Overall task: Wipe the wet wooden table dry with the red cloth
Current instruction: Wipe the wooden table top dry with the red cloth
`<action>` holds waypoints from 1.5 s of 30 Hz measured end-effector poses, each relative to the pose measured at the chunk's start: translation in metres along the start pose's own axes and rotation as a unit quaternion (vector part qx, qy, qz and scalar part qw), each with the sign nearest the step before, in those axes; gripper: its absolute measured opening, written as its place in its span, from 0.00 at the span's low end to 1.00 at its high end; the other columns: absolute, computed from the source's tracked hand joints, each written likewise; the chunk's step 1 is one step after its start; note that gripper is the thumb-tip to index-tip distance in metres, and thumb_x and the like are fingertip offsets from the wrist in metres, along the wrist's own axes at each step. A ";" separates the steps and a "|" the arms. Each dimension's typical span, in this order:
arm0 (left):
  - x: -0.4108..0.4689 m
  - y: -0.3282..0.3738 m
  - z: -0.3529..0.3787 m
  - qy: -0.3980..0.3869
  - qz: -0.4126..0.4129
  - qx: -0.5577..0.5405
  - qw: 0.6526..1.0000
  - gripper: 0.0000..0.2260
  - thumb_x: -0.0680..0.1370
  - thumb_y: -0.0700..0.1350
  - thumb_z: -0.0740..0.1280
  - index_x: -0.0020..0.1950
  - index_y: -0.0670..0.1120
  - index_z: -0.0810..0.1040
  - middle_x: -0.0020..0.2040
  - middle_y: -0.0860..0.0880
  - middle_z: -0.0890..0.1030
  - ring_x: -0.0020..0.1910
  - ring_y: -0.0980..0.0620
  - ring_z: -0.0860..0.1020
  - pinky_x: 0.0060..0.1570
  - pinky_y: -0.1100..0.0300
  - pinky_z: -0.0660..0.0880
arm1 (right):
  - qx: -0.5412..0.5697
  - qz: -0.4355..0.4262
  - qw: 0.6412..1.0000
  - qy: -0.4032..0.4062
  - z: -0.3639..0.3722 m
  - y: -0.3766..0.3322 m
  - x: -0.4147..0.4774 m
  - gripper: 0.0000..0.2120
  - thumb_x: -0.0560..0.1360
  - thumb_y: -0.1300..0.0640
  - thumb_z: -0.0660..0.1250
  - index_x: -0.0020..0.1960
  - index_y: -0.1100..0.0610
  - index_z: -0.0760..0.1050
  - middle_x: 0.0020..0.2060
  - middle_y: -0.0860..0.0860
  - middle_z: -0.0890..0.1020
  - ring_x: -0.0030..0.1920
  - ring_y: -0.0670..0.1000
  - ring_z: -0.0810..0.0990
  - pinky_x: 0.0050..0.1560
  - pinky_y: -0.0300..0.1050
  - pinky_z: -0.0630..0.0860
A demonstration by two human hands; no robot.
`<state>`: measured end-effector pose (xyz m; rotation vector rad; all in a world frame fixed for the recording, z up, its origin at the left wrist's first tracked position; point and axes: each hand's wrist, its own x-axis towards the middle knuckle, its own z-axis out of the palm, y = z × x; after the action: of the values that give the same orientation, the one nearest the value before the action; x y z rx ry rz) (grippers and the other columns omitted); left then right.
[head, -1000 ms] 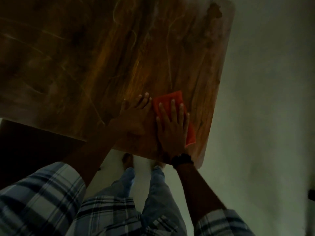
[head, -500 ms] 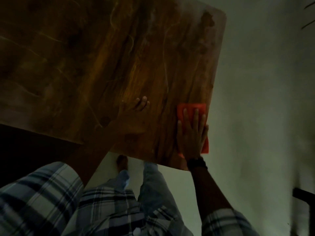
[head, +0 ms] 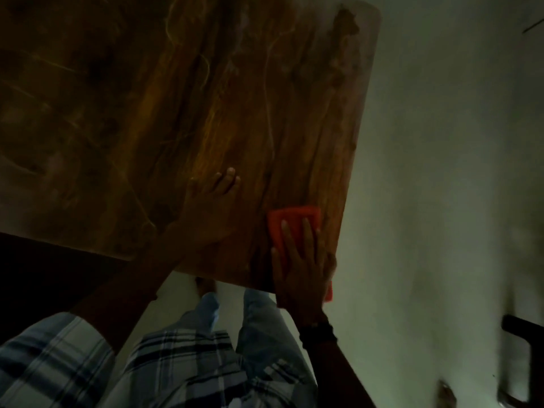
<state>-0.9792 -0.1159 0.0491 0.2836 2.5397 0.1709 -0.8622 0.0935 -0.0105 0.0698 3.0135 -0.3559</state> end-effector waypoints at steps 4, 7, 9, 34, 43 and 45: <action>-0.003 -0.002 -0.004 0.006 0.010 -0.008 1.000 0.32 0.78 0.62 0.49 0.79 0.50 0.45 0.79 0.50 0.41 0.78 0.49 0.45 0.72 0.41 0.48 | 0.001 0.092 0.996 0.011 -0.015 0.034 0.010 0.30 0.79 0.36 0.51 0.78 0.45 0.59 0.78 0.53 0.59 0.76 0.58 0.60 0.68 0.68 0.60; -0.005 0.000 -0.011 -0.005 0.006 -0.002 1.000 0.38 0.70 0.62 0.44 0.79 0.50 0.45 0.79 0.50 0.41 0.78 0.50 0.46 0.73 0.42 0.50 | 0.047 0.108 0.993 0.008 -0.020 0.039 0.062 0.31 0.79 0.36 0.50 0.79 0.44 0.54 0.80 0.53 0.54 0.78 0.59 0.54 0.71 0.70 0.58; -0.004 0.001 -0.015 -0.021 0.001 -0.012 1.000 0.40 0.68 0.63 0.44 0.79 0.50 0.44 0.79 0.50 0.40 0.78 0.50 0.45 0.73 0.44 0.50 | 0.052 0.095 0.994 0.024 -0.020 0.039 0.106 0.31 0.80 0.37 0.51 0.80 0.45 0.53 0.80 0.54 0.53 0.79 0.60 0.51 0.72 0.70 0.58; 0.095 -0.023 -0.047 0.175 -0.009 -0.103 0.979 0.25 0.80 0.53 0.55 0.75 0.44 0.61 0.74 0.43 0.64 0.72 0.42 0.63 0.68 0.44 0.64 | 0.012 -0.018 1.000 0.015 -0.016 0.038 0.137 0.28 0.81 0.38 0.47 0.80 0.44 0.53 0.80 0.50 0.52 0.80 0.55 0.47 0.76 0.65 0.49; 0.191 -0.043 -0.095 0.161 -0.020 -0.087 0.983 0.31 0.80 0.58 0.52 0.78 0.44 0.48 0.79 0.45 0.48 0.78 0.46 0.47 0.75 0.46 0.49 | 0.027 0.030 0.999 0.033 -0.035 0.047 0.328 0.31 0.78 0.35 0.43 0.79 0.43 0.54 0.79 0.52 0.54 0.79 0.59 0.51 0.75 0.68 0.49; 0.206 -0.047 -0.104 0.144 -0.036 -0.080 0.986 0.30 0.82 0.57 0.52 0.79 0.44 0.47 0.79 0.46 0.45 0.78 0.47 0.44 0.75 0.45 0.47 | 0.030 0.040 0.998 0.043 -0.036 0.049 0.345 0.32 0.77 0.35 0.42 0.79 0.44 0.55 0.79 0.52 0.54 0.79 0.59 0.51 0.75 0.67 0.49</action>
<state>-1.2129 -0.1191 0.0170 0.1105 2.7964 0.4139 -1.2058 0.1613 -0.0253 0.2140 3.0725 -0.4468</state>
